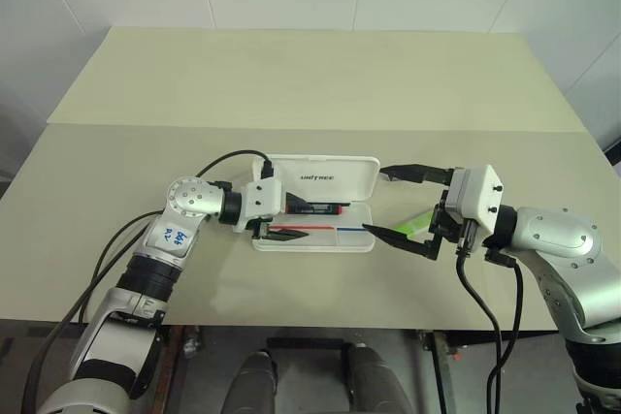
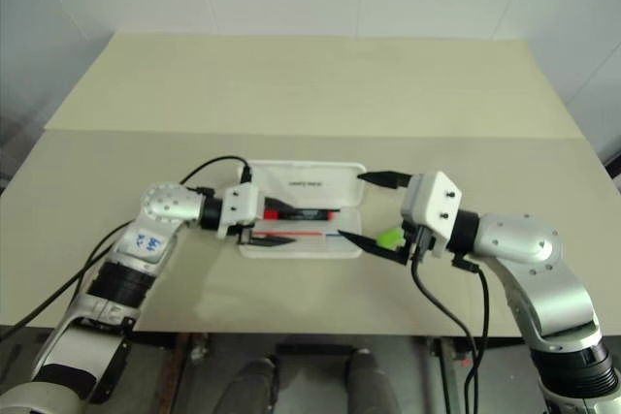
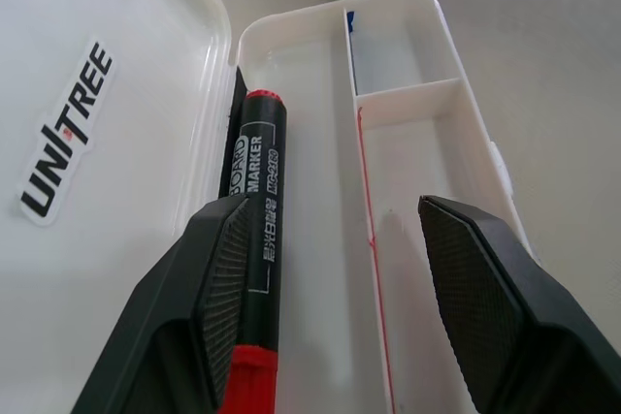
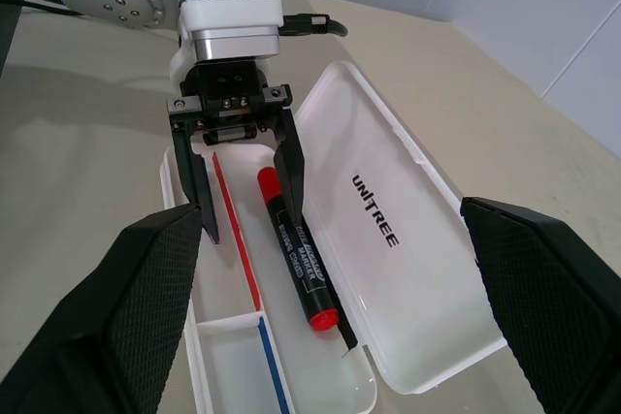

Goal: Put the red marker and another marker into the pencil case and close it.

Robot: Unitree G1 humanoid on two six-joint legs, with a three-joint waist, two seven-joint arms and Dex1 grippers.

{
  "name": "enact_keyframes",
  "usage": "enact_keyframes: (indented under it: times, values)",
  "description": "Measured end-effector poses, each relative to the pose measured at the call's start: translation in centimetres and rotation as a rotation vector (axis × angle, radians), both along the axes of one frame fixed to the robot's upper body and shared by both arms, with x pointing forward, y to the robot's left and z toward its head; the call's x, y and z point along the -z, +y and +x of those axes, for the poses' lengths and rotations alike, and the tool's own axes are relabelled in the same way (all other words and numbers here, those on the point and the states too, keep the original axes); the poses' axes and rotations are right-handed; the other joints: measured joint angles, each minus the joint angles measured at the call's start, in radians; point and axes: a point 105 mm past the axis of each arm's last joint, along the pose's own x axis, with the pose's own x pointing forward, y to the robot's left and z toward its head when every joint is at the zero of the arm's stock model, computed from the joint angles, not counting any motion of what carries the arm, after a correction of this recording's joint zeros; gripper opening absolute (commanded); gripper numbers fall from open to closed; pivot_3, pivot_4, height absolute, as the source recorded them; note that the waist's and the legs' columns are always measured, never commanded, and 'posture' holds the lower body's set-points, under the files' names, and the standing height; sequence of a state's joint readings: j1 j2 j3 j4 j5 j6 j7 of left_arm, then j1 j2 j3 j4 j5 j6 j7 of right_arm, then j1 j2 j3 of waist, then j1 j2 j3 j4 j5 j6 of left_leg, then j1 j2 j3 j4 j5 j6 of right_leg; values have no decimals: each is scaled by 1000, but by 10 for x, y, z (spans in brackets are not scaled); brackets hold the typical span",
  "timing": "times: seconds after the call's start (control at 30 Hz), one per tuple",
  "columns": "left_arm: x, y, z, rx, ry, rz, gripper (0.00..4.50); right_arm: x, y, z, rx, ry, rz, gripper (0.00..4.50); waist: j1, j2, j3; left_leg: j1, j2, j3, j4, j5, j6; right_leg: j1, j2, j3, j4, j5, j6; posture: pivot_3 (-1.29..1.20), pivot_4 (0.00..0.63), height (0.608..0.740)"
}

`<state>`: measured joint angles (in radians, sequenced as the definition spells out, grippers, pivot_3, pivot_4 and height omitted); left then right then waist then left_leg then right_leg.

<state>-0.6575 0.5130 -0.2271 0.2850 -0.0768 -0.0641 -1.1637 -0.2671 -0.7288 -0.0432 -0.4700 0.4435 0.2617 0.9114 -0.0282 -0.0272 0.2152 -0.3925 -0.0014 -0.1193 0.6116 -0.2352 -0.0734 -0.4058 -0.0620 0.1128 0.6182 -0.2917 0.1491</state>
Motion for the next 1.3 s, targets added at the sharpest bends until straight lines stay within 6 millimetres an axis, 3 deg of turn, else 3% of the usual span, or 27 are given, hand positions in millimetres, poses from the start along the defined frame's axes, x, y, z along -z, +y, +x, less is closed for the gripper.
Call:
enact_keyframes:
  times: [0.1,0.27,0.6,0.77,0.97,1.3]
  values:
    - [-7,-3,-3,9,12,-27,2956,0,0,0,-1,0,4,4500,0,0,0,0,0,0,0,0,0,0,0,0,0,0,0,0,150,740]
    - [-24,-8,-11,40,39,-92,4454,1,0,0,-8,4,0,4500,0,0,0,0,0,0,0,0,0,0,0,0,0,0,0,0,150,740]
    - [-37,2,-35,82,120,-119,4482,17,-23,7,-41,91,-132,4500,-2,0,0,0,0,0,0,0,0,0,0,0,0,0,0,0,150,740]
    - [-48,18,-48,77,156,-131,4482,20,-52,25,-81,94,-348,4500,-9,0,0,1,0,1,0,0,0,0,0,1,0,0,0,0,150,740]
    - [-53,22,-57,88,187,-127,4482,19,-57,44,-187,108,-471,4500,-20,1,0,1,1,1,0,0,0,0,0,1,0,0,0,0,150,740]
    - [-49,24,-64,68,205,-120,4482,59,-74,67,-208,233,-599,4500,-28,1,1,1,0,1,0,0,0,0,0,1,0,0,0,0,150,740]
